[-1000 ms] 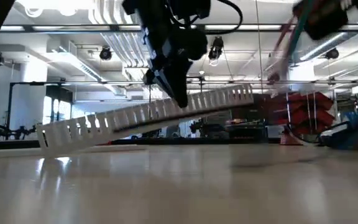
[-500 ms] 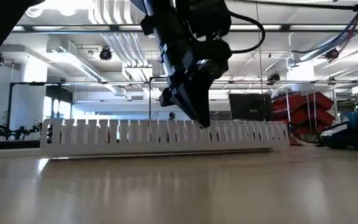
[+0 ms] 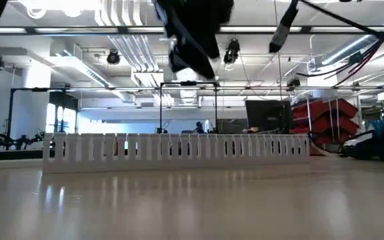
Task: Ziptie cables
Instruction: Put the zip-tied cables into the white cable duct
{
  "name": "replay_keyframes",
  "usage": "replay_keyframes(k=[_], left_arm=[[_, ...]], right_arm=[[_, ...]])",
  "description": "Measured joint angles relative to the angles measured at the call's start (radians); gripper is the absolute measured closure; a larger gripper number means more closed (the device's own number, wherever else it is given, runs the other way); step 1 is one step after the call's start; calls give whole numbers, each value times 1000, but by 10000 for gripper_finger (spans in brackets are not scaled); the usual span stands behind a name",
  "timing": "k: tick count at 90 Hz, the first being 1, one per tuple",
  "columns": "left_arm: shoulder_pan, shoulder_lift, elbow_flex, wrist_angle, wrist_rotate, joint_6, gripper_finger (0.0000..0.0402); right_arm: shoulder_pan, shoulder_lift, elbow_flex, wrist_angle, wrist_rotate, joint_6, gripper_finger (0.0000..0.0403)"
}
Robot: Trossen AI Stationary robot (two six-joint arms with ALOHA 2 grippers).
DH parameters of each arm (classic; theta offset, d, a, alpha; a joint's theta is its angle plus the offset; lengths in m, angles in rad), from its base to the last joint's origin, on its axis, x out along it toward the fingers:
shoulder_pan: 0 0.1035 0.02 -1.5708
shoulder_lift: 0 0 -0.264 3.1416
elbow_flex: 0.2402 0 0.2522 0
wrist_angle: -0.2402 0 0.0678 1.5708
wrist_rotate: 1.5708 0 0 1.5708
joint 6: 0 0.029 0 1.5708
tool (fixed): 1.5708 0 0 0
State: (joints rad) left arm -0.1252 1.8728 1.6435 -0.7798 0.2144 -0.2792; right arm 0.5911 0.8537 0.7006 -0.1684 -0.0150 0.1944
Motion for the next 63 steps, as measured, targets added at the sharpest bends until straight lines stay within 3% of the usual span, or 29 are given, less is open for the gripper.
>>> replay_keyframes(k=[9,27,44,63], left_arm=[[-74,-26,-22,59,0,17,192],[-193,-42,-152,312,-148,95,183],[-207,-41,-374,736,-261,114,184],[-215,-76,-499,889,-443,231,187]], right_arm=[[0,-2,0,-9,49,5,403],[-1,0,0,-6,117,9,403],[0,-1,0,-7,119,34,403],[0,-1,0,-8,113,45,403]])
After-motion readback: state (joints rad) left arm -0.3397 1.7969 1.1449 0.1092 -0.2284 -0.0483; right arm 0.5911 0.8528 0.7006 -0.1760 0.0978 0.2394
